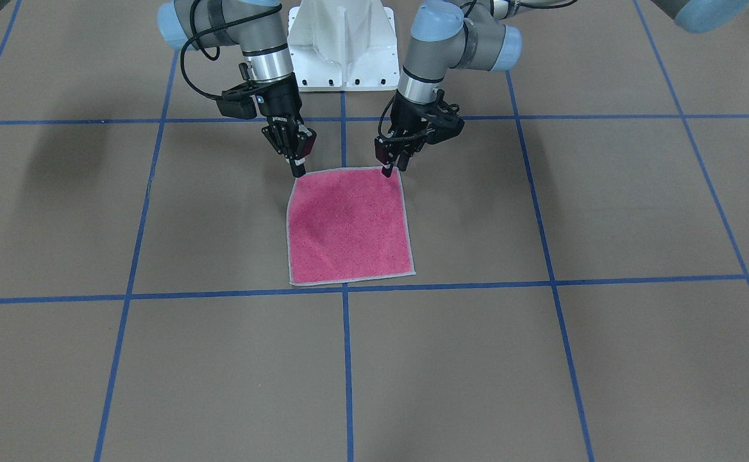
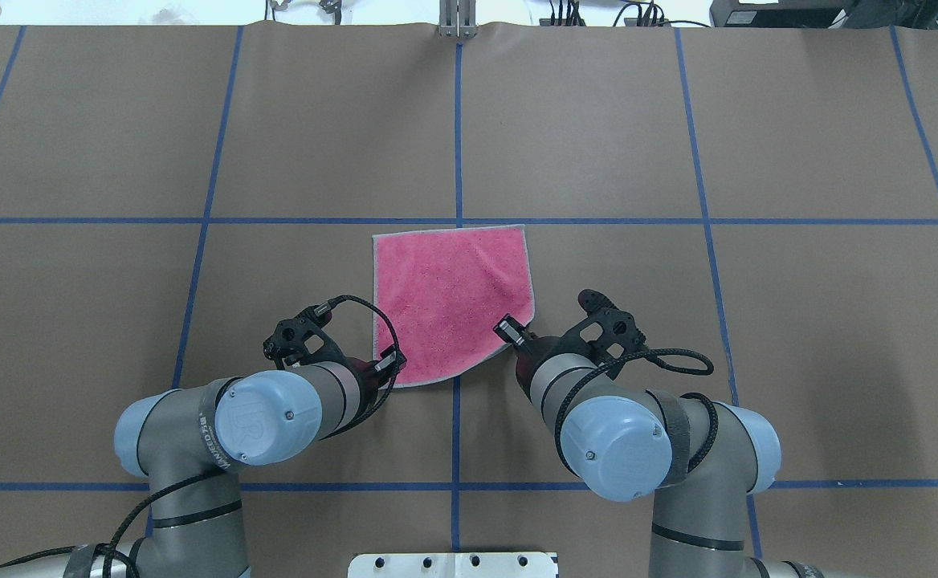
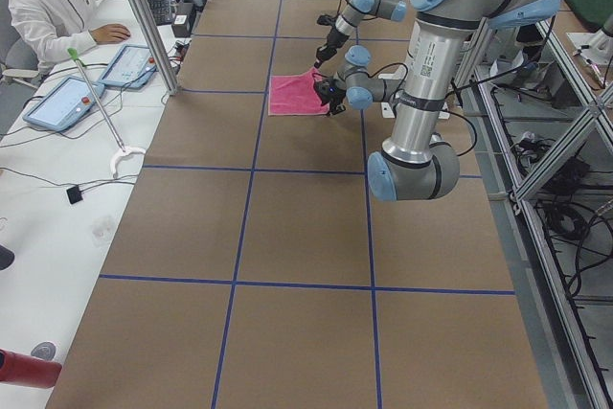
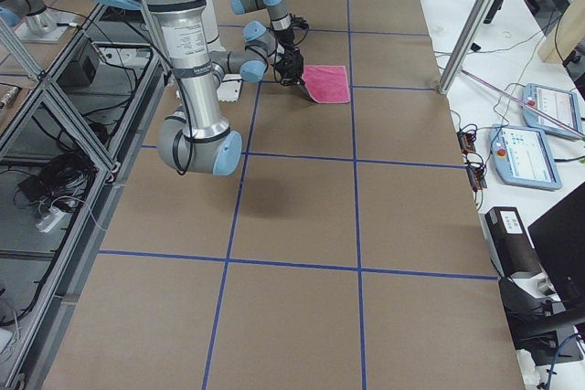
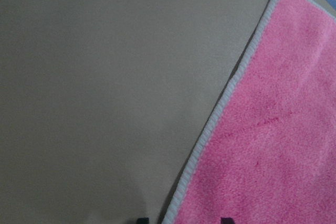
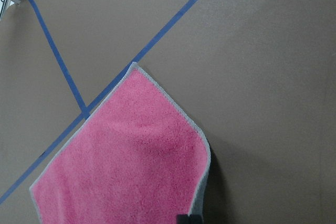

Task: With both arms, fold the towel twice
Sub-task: 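Close the left gripper on the near towel corner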

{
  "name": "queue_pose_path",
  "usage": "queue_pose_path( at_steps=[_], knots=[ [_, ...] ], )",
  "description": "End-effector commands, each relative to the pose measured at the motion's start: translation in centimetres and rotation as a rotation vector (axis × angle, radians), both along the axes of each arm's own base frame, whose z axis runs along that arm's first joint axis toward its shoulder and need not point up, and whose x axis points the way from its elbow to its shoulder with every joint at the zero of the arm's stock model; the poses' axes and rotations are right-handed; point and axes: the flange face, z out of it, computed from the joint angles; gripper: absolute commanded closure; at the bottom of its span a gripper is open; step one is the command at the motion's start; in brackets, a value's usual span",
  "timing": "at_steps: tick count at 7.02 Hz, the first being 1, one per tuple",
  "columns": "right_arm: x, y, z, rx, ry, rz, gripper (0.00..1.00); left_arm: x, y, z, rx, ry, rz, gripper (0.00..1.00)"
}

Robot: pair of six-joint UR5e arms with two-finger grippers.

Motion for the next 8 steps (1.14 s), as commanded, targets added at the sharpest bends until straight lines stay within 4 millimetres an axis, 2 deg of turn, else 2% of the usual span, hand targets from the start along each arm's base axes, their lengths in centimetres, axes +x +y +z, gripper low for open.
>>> queue_pose_path(
  at_steps=[1, 3, 4, 7, 8],
  knots=[
    [0.0, 0.0, 0.0, 0.000, 0.000, 0.000, 1.00, 0.0, 0.0, 0.1, -0.001, -0.002, -0.002, 0.66],
    [0.0, 0.0, 0.0, 0.000, 0.000, 0.000, 1.00, 0.0, 0.0, 0.1, 0.000, 0.000, -0.004, 0.67],
    [0.0, 0.0, 0.0, 0.000, 0.000, 0.000, 1.00, 0.0, -0.1, 0.1, 0.000, 0.000, -0.005, 0.71],
    [0.1, -0.1, 0.0, 0.001, -0.002, 0.002, 1.00, -0.5, -0.3, -0.5, 0.004, 0.011, -0.009, 1.00],
    [0.1, -0.2, -0.1, 0.003, -0.001, 0.002, 1.00, -1.3, -0.3, -1.6, 0.011, 0.035, -0.012, 1.00]
  ],
)
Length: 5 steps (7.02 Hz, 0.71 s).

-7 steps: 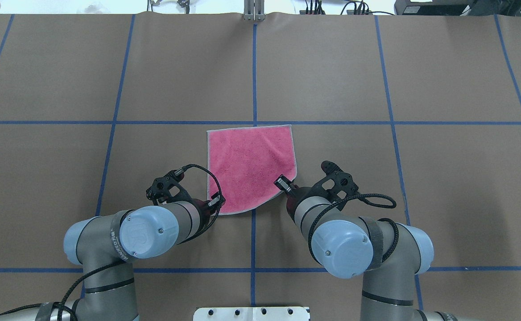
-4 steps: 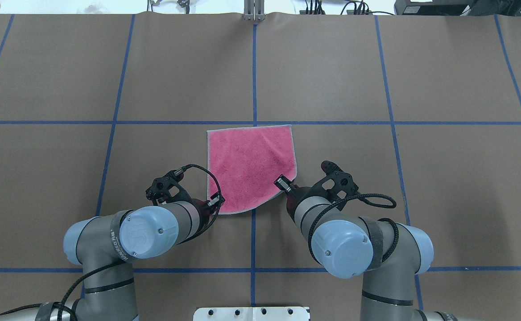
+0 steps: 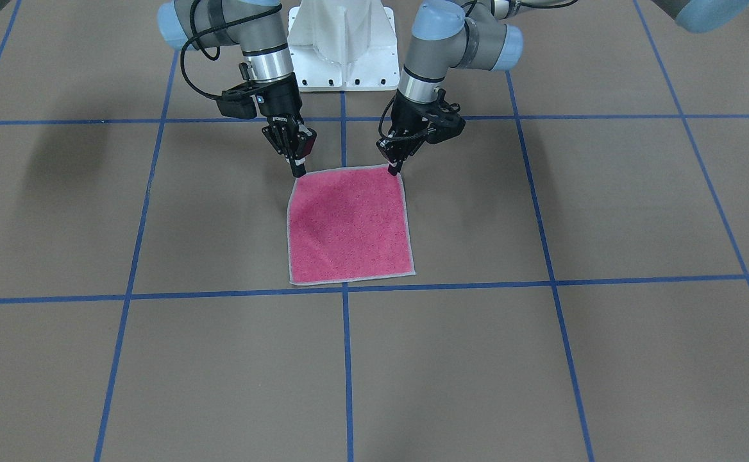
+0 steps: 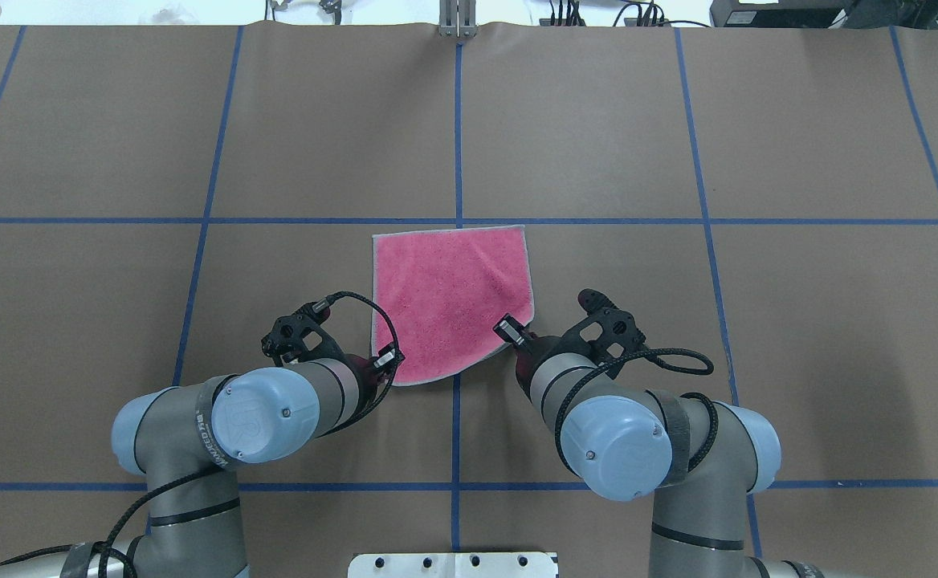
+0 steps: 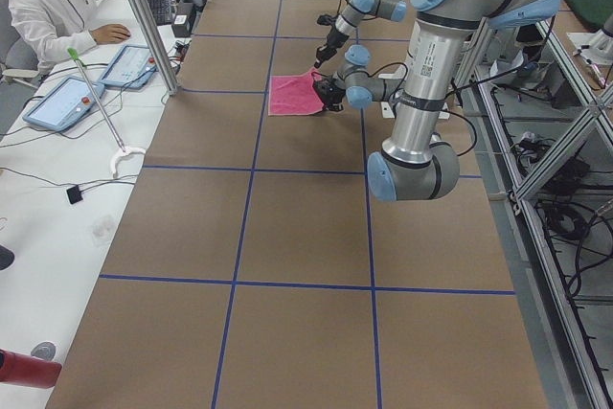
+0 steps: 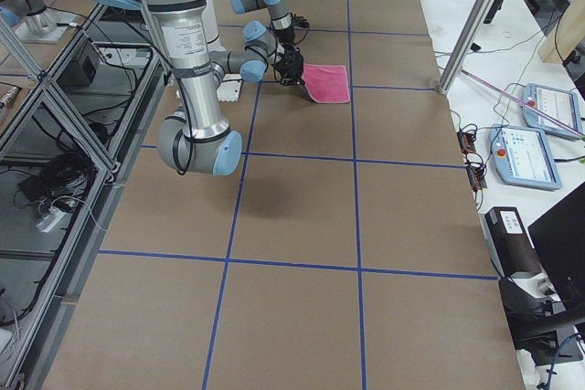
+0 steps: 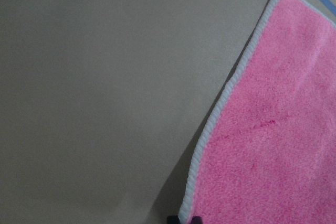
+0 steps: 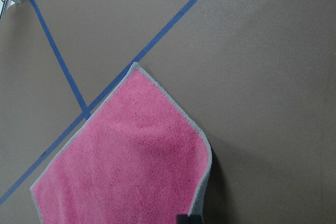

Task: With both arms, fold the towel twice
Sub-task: 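Close the left gripper on the near towel corner, then lift both near corners and carry them over toward the far edge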

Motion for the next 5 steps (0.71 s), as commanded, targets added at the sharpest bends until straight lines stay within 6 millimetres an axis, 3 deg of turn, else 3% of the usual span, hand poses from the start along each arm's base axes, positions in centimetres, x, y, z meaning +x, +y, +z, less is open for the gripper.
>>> queue_pose_path(
  at_steps=[1, 3, 4, 5],
  knots=[
    [0.4, -0.2, -0.1, 0.003, -0.003, 0.001, 1.00, -1.9, 0.3, -2.8, 0.017, 0.060, -0.001, 1.00],
    [1.8, 0.6, -1.0, 0.008, -0.026, -0.004, 1.00, -4.4, 1.1, -5.6, 0.022, 0.088, 0.006, 1.00],
    [2.8, 2.0, -1.4, 0.012, -0.045, -0.024, 1.00, -6.4, 1.8, -7.4, 0.027, 0.105, 0.009, 1.00],
    [4.3, 3.2, -2.4, 0.022, -0.069, -0.033, 1.00, -6.8, 2.0, -7.7, 0.028, 0.110, 0.011, 1.00]
  ],
)
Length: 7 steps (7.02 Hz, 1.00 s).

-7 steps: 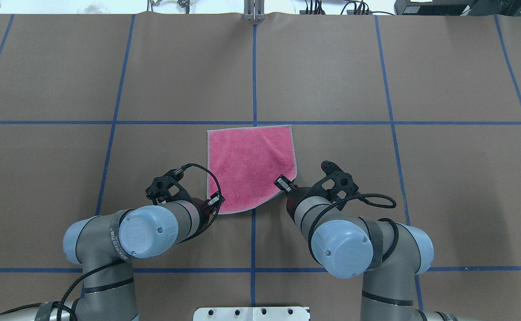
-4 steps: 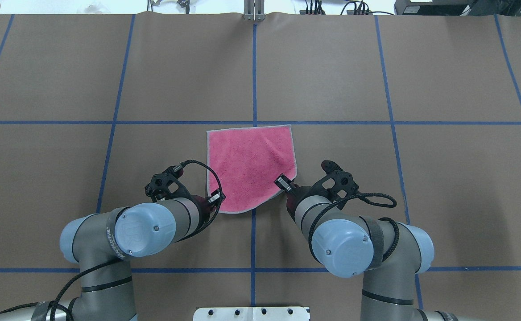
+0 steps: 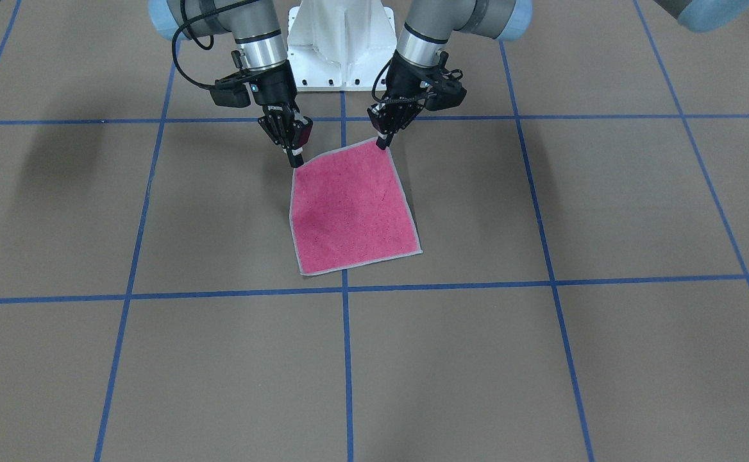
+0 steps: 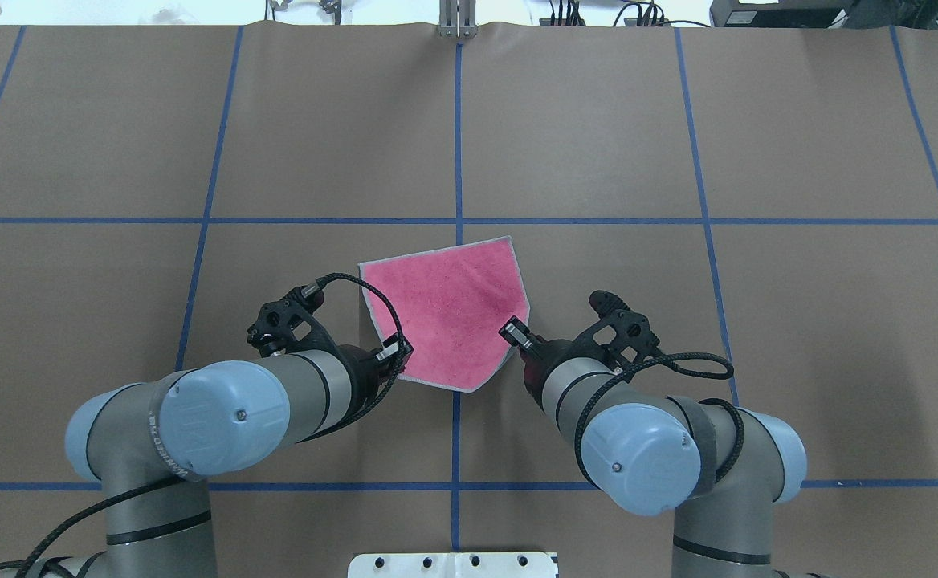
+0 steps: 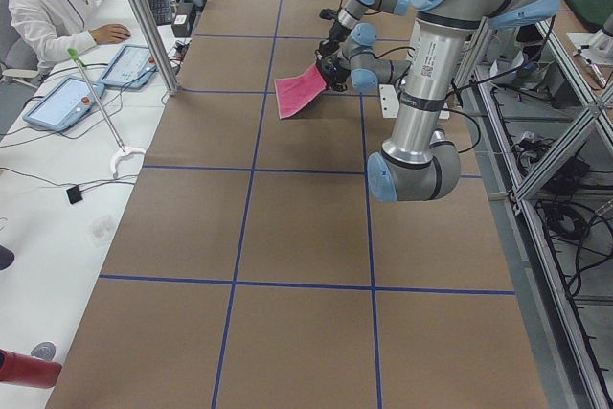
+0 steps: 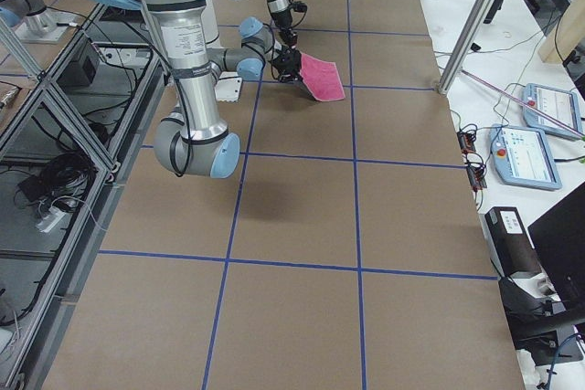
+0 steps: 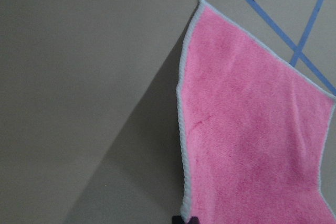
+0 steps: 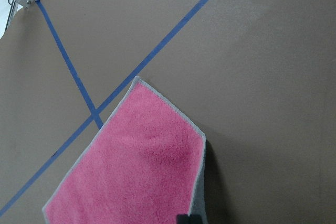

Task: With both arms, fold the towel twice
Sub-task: 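Lift both near corners and carry them over toward the far edge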

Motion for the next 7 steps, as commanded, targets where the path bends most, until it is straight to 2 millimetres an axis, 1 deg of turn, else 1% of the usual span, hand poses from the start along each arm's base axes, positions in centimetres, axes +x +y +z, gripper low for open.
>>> queue_pose_path(
  at_steps=[1, 2, 3, 4, 5, 6, 7],
  knots=[
    [2.2, 1.8, -1.9, 0.010, -0.013, -0.019, 1.00, -1.0, 0.4, -0.8, 0.002, 0.005, 0.005, 1.00],
    [2.8, 1.9, -2.9, 0.012, -0.013, -0.025, 1.00, -1.2, 0.0, -0.7, 0.006, -0.001, -0.002, 1.00],
    [2.9, 1.7, -3.6, 0.014, -0.017, -0.027, 1.00, -1.9, -1.0, -0.8, 0.065, -0.022, 0.007, 1.00],
    [2.6, 1.3, -4.4, 0.029, -0.004, -0.030, 1.00, -2.6, -2.4, -0.7, 0.074, -0.032, -0.013, 1.00],
    [3.3, -0.5, -4.3, 0.037, 0.012, -0.024, 1.00, -3.4, -3.7, -0.2, 0.047, -0.057, -0.008, 1.00],
    [3.5, -2.3, -3.6, 0.025, 0.030, -0.010, 1.00, -4.3, -5.1, -0.3, 0.014, -0.079, 0.000, 1.00],
    [2.5, -4.1, -4.0, 0.026, 0.043, 0.011, 1.00, -4.4, -5.5, 0.0, 0.027, -0.093, 0.002, 1.00]
  ],
)
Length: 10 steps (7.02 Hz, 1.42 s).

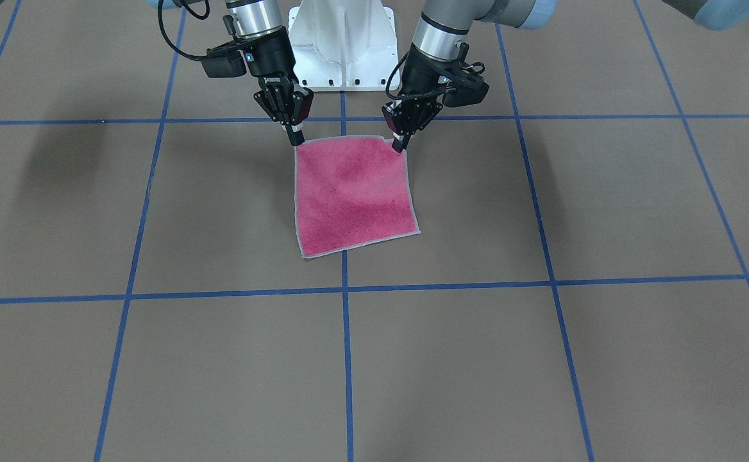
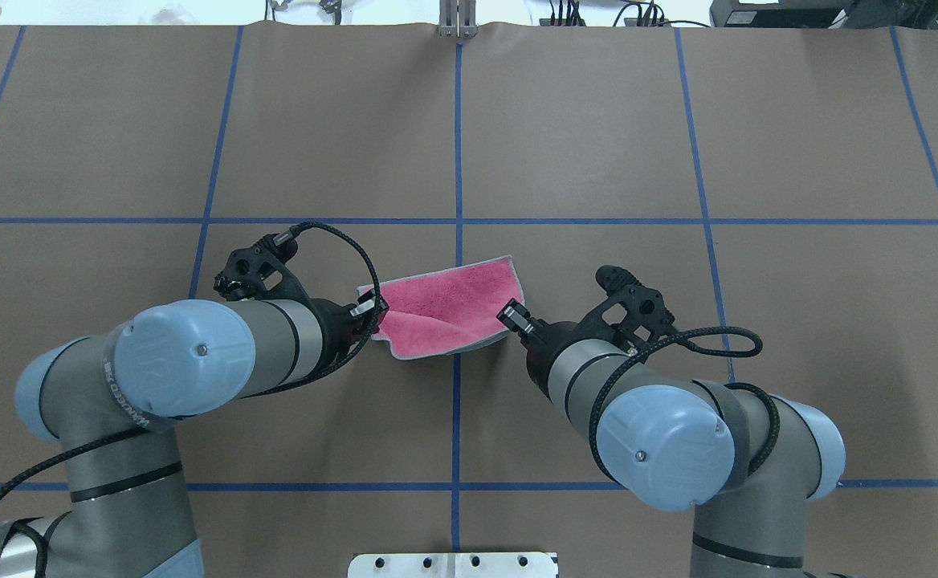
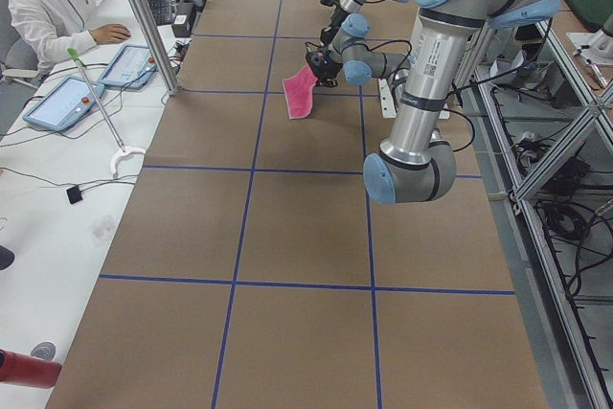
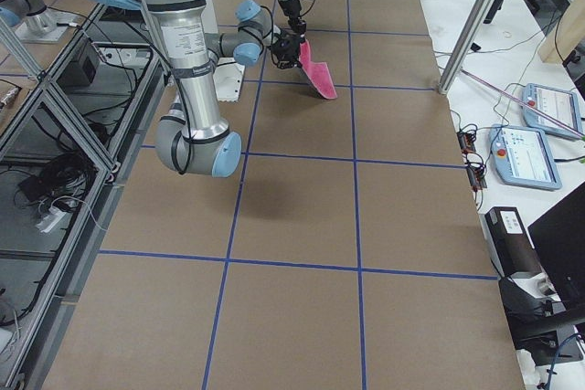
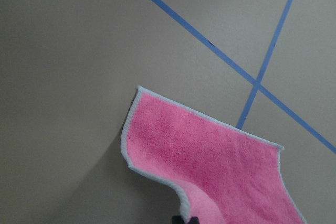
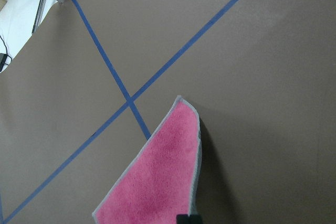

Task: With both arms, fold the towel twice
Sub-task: 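Lift both near corners and carry them over toward the far edge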

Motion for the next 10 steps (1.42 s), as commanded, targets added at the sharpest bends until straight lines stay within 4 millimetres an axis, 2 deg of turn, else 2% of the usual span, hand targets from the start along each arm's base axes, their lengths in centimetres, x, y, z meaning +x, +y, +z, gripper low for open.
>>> queue_pose_path(
  at_steps=[1, 2, 3, 6, 7, 8, 10],
  knots=[
    [-1.4, -4.0, -0.7, -0.002, 0.023, 0.044, 1.00, -0.9, -1.7, 0.4, 0.008, -0.031, -0.004, 1.00],
    [-1.3, -5.2, -1.2, -0.006, 0.017, 0.055, 1.00, -0.4, -2.4, 1.2, -0.001, -0.052, -0.009, 1.00],
    [-0.8, -6.1, -1.6, -0.008, 0.012, 0.060, 1.00, -0.1, -3.1, 1.3, -0.002, -0.059, -0.019, 1.00],
    [-0.7, -8.6, -0.9, 0.001, 0.046, 0.074, 1.00, 2.1, -6.5, 0.2, -0.009, -0.074, -0.050, 1.00],
    [-2.7, -9.8, -1.8, -0.004, 0.055, 0.074, 1.00, 2.2, -7.4, 0.5, -0.010, -0.088, -0.055, 1.00],
    [-4.0, -10.5, -1.4, -0.012, 0.075, 0.073, 1.00, 2.1, -7.6, 0.6, 0.010, -0.099, -0.047, 1.00],
    [-4.5, -11.1, -0.5, -0.019, 0.098, 0.078, 1.00, 2.9, -8.1, 1.7, 0.002, -0.118, -0.049, 1.00]
  ],
)
